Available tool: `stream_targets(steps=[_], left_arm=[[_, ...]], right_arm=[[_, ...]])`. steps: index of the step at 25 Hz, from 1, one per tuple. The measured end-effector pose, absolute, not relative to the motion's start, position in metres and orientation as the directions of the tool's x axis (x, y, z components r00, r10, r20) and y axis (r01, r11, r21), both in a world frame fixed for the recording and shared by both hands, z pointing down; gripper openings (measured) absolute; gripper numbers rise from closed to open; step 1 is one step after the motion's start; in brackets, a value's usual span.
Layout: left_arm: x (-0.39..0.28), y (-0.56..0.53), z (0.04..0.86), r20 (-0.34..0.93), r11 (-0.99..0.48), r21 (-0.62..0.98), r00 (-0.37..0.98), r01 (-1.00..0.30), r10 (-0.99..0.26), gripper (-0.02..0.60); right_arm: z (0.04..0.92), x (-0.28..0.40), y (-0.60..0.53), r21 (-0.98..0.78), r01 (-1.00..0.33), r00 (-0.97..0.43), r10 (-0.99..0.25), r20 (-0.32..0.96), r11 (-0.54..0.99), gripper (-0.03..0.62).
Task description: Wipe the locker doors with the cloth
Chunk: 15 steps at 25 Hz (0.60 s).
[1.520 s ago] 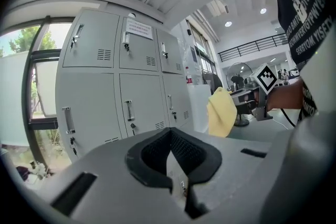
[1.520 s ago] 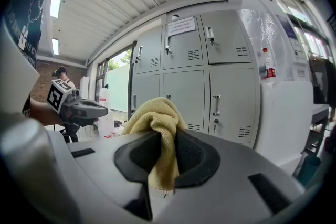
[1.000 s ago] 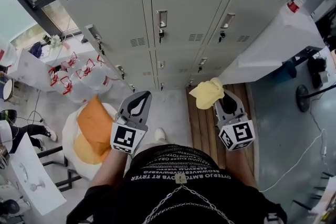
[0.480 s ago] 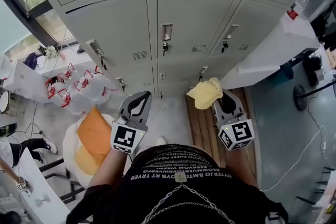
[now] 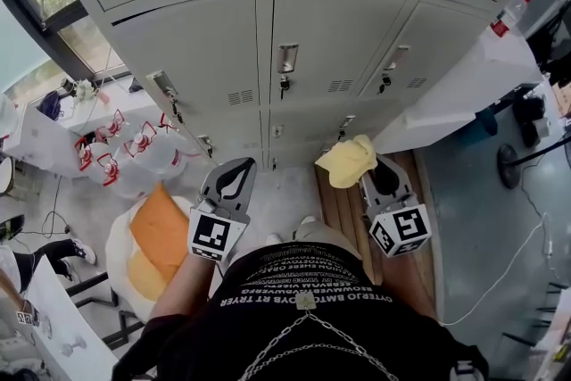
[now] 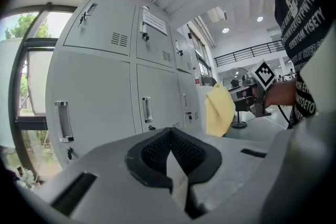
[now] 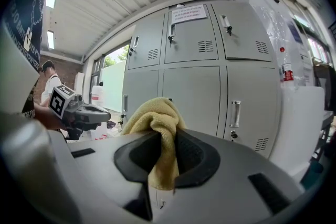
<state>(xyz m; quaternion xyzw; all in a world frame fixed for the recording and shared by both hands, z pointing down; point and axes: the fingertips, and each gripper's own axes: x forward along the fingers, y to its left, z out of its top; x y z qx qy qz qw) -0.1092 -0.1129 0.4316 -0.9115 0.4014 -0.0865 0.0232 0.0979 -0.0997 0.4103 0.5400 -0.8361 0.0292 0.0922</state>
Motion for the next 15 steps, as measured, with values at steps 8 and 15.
stream_targets(steps=[8,15], left_arm=[[-0.113,-0.120,0.436,0.154,-0.651,-0.115,0.634,-0.750,-0.758,0.005],[-0.108,-0.144,0.436,0.155,-0.629,-0.121,0.611,-0.768,-0.776,0.005]], right_arm=[[0.423,0.090,-0.121,0.018,-0.891,-0.443,-0.876,0.189,0.454,0.061],[0.411,0.084,-0.157,0.035,-0.866,-0.488,-0.858,0.160,0.499,0.060]])
